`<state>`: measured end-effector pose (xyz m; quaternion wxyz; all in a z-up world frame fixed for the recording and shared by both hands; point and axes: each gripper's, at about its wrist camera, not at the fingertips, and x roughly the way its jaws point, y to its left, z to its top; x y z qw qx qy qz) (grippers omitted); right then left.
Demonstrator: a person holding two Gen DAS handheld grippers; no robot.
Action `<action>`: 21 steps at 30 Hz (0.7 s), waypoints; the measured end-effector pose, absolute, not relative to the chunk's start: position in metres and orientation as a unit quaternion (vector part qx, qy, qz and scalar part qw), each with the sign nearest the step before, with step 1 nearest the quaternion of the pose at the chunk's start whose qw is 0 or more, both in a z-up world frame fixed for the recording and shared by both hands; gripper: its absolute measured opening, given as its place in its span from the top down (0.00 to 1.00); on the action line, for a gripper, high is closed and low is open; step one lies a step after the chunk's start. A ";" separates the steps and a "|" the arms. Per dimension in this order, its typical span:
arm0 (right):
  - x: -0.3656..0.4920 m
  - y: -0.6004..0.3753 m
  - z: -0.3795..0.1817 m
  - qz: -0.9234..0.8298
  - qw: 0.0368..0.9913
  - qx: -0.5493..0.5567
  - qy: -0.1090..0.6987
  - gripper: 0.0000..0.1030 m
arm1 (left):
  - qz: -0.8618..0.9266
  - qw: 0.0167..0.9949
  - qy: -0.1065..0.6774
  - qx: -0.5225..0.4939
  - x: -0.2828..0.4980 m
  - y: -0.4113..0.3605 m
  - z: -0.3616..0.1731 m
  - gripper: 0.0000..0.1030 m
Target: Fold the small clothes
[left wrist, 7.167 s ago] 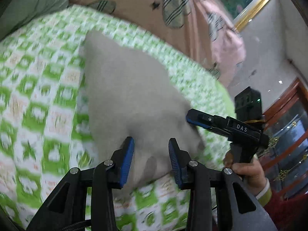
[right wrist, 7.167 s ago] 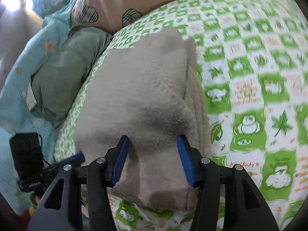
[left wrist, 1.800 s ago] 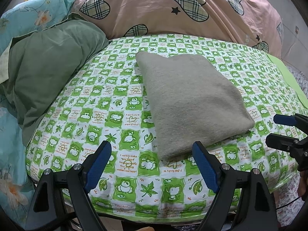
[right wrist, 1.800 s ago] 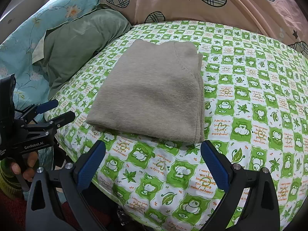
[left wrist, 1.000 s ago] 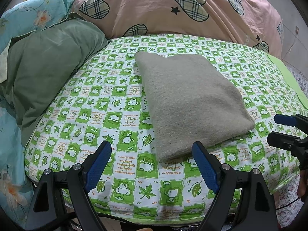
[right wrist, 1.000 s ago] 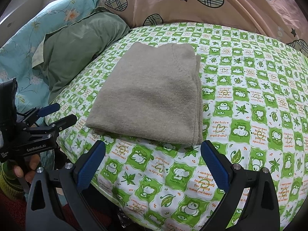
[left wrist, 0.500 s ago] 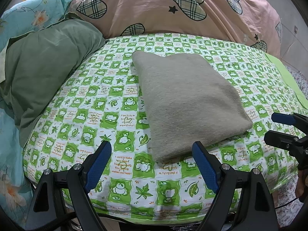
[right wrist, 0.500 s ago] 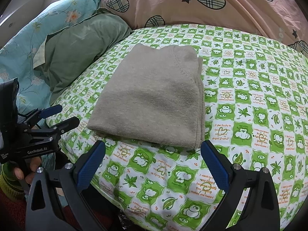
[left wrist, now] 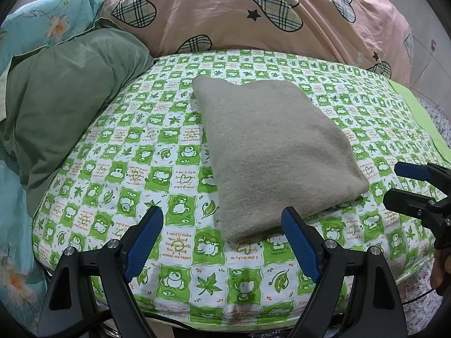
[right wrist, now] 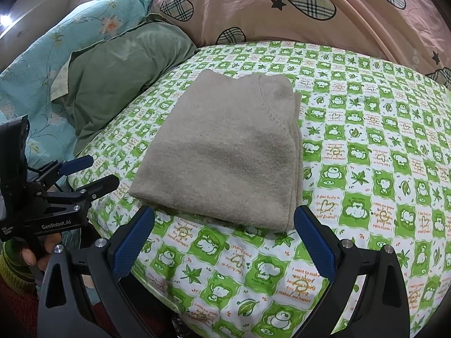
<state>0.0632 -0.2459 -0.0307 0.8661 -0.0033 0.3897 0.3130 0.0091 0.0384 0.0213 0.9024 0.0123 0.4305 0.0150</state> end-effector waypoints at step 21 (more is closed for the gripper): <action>0.078 -0.246 -0.029 0.316 0.868 -0.005 0.382 0.04 | 0.021 0.904 0.426 0.016 0.017 0.039 0.024 0.16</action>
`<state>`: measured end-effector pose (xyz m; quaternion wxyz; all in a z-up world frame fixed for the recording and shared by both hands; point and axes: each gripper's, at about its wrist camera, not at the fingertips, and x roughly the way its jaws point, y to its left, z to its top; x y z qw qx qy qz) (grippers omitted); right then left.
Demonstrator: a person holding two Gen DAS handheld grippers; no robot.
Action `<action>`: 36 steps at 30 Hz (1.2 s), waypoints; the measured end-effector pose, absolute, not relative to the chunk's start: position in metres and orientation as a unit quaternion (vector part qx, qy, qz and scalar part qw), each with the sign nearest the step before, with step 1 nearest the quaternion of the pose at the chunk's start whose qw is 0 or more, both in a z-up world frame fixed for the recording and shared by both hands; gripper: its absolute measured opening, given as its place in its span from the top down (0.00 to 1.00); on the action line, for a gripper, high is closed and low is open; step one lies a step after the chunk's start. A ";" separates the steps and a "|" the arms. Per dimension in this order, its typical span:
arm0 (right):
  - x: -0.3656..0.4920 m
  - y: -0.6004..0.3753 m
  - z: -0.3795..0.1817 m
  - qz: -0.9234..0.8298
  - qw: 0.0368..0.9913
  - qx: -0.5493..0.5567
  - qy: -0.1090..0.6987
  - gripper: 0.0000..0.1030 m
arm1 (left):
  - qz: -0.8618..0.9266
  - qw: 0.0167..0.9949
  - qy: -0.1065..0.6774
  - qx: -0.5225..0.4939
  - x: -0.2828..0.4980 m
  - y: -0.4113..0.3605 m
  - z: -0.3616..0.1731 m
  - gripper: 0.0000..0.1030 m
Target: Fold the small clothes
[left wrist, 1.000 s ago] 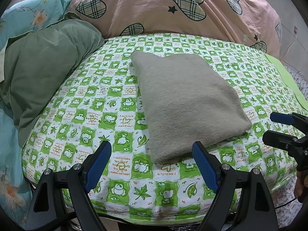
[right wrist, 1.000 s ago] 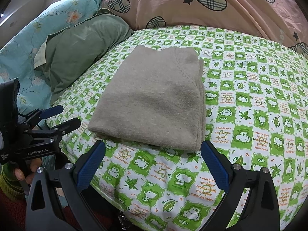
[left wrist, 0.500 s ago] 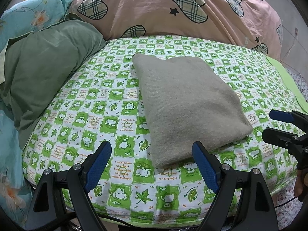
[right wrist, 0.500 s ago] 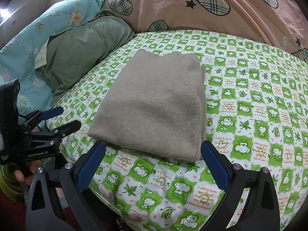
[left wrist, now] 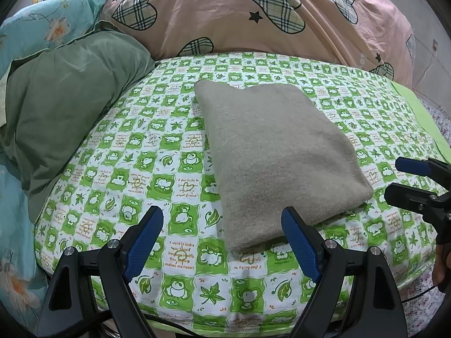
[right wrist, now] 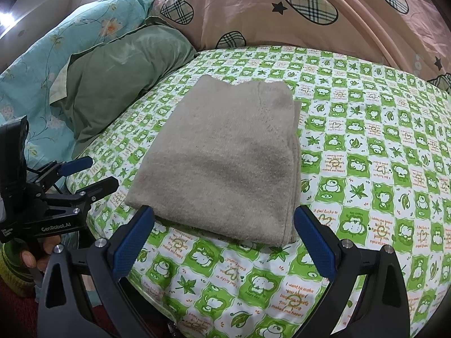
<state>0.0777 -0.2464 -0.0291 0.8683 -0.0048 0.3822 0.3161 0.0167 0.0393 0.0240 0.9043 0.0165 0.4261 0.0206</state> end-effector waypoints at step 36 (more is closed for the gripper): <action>0.122 -0.238 -0.035 0.312 0.867 -0.007 0.387 0.04 | 0.027 0.902 0.430 0.019 0.053 0.037 0.013 0.16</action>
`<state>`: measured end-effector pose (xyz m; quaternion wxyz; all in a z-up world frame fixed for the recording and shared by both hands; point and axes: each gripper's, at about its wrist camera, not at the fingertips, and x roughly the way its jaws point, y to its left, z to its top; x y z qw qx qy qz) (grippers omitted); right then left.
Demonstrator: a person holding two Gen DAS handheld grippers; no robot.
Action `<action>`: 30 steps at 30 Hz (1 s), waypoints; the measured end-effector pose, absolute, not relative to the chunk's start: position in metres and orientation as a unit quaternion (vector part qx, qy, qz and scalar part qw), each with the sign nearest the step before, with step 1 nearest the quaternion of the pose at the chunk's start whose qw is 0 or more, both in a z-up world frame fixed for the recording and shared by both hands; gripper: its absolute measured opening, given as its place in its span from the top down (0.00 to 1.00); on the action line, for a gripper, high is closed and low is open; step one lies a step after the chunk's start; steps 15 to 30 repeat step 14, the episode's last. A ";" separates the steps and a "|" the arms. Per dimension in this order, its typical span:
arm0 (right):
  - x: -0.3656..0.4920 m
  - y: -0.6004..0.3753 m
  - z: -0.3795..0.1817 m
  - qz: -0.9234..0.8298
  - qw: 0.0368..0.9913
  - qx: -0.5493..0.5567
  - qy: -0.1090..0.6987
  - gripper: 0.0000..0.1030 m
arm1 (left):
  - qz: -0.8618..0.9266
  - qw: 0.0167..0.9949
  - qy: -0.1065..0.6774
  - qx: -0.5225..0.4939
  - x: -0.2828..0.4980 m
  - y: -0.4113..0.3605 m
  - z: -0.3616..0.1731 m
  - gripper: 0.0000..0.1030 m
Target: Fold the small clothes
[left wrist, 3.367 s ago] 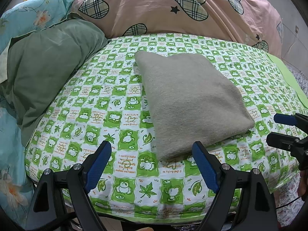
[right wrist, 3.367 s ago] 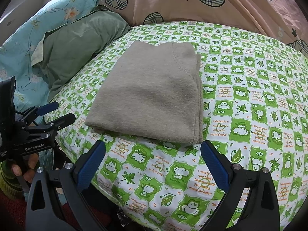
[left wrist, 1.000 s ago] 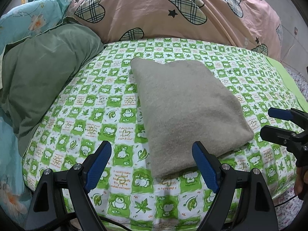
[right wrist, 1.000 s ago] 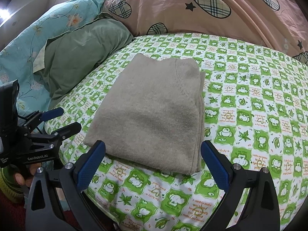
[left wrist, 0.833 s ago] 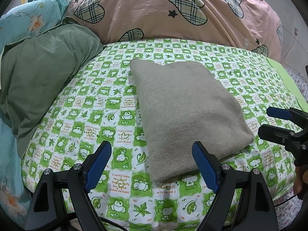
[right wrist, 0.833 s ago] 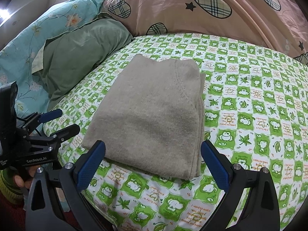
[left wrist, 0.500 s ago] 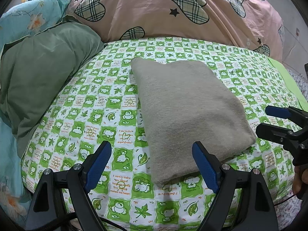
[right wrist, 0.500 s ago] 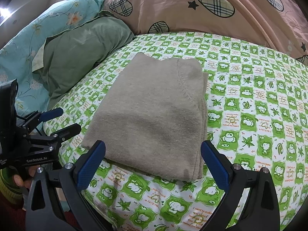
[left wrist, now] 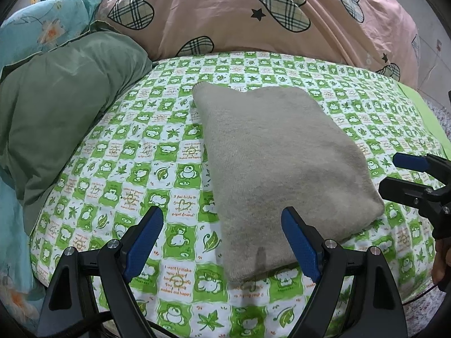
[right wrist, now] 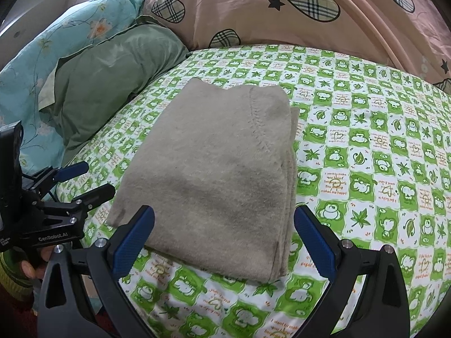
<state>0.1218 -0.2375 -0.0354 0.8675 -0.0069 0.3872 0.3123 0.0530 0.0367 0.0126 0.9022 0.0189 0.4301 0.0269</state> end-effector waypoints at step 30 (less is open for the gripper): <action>0.139 -0.238 -0.036 0.297 0.873 -0.002 0.387 0.04 | 0.038 0.904 0.426 0.001 0.066 0.052 0.020 0.16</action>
